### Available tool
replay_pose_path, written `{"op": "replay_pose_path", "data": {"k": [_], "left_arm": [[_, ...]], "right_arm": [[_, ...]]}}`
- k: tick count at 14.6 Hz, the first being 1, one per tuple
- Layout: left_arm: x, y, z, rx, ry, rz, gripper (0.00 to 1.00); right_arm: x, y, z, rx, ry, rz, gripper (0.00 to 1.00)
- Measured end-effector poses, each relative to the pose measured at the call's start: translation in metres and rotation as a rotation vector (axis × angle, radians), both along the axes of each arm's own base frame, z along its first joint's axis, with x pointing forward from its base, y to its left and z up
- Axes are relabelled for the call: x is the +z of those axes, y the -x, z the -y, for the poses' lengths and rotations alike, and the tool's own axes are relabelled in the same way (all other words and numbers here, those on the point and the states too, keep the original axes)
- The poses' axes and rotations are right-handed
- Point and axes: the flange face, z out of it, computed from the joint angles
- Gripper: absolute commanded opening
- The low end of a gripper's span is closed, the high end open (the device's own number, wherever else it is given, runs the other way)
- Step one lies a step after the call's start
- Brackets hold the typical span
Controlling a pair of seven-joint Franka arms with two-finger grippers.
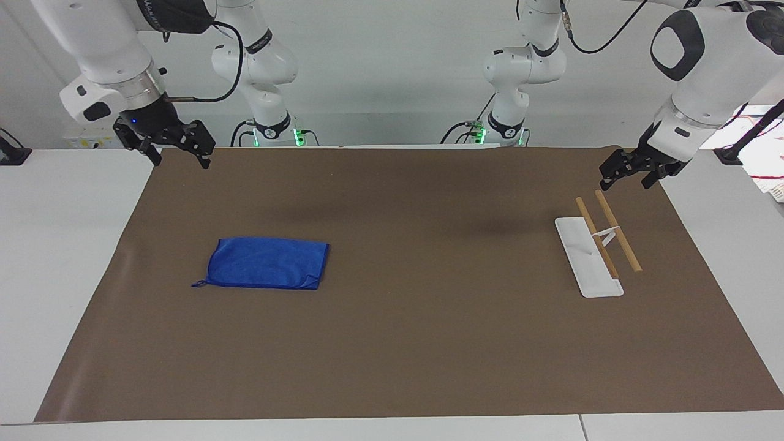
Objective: Right arm passes towel to left arm to hang
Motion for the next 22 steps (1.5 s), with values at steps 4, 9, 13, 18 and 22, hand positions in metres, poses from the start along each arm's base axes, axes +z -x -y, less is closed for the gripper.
{"op": "replay_pose_path", "data": {"k": [4,9,13,18,22], "left_arm": [[0.0,0.0,0.0,0.0,0.0,0.0,1.0],[0.0,0.0,0.0,0.0,0.0,0.0,1.0],[0.0,0.0,0.0,0.0,0.0,0.0,1.0],[0.0,0.0,0.0,0.0,0.0,0.0,1.0],[0.0,0.0,0.0,0.0,0.0,0.0,1.0]], "right_arm": [[0.0,0.0,0.0,0.0,0.0,0.0,1.0],[0.0,0.0,0.0,0.0,0.0,0.0,1.0],[-0.012,-0.004,-0.003,0.006,0.001,0.029,1.0],[-0.06,0.003,-0.017,0.032,0.008,0.112,1.0],[-0.125,0.011,-0.038,0.073,0.005,0.137,1.0]]}}
